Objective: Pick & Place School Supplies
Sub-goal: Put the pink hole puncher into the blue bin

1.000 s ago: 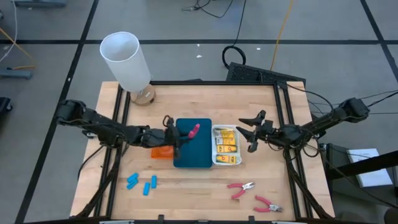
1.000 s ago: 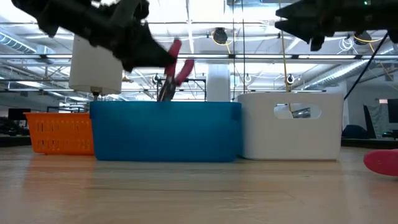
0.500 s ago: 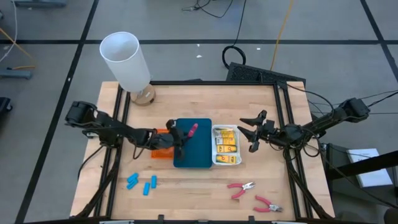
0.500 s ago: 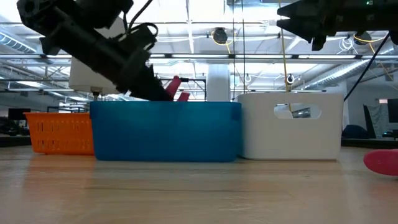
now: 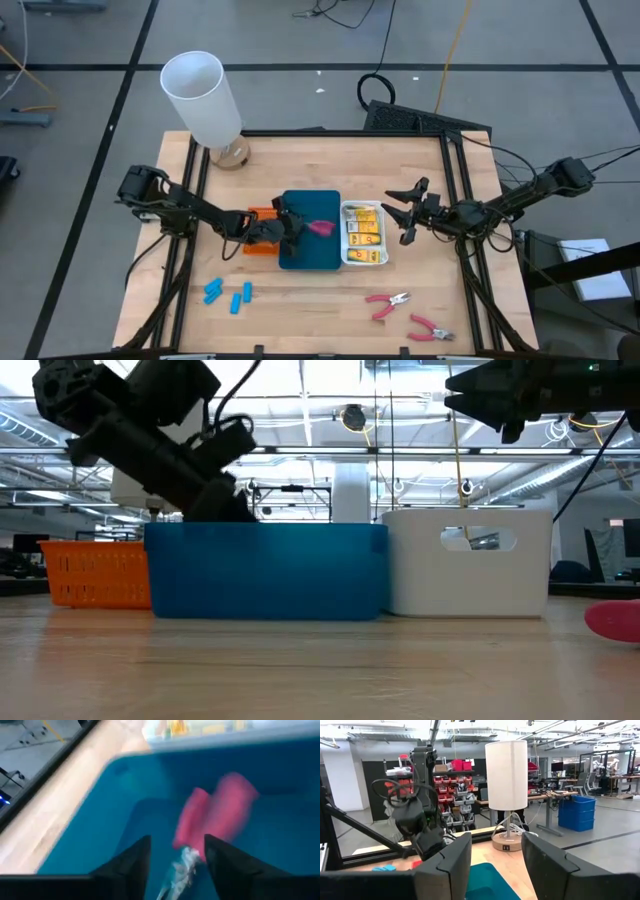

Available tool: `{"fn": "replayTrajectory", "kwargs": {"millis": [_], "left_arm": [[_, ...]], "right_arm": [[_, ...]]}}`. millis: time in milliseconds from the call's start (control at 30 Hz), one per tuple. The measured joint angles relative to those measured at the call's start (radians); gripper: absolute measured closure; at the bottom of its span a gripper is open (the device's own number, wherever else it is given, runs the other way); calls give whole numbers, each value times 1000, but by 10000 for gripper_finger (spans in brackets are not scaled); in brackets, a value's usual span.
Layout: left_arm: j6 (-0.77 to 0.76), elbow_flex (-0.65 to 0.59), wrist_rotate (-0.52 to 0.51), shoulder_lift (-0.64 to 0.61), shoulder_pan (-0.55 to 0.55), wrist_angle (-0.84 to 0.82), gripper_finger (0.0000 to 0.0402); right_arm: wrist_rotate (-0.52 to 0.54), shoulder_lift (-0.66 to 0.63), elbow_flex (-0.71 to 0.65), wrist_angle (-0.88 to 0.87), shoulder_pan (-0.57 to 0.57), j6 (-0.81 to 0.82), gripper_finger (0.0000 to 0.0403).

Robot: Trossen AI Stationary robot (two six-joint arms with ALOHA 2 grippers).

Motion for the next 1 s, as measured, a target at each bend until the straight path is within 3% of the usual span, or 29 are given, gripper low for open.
{"fn": "replayTrajectory", "kwargs": {"millis": [167,433,700,833,900,1000], "left_arm": [[0,1,-3,0,0,3,164],[-46,1,13,-19,-4,122,148],[-75,1,178,-217,-25,137,147],[-58,1,188,-354,-42,105,147],[-47,1,188,-414,-49,71,147],[-52,2,185,-473,-48,-1,147]], "right_arm": [[0,0,0,-6,0,0,238],[-22,0,0,-8,2,-6,238],[-407,0,0,25,18,7,238],[-553,0,0,12,67,54,238],[-541,0,1,-39,118,90,238],[-407,7,38,-208,222,155,238]]}}
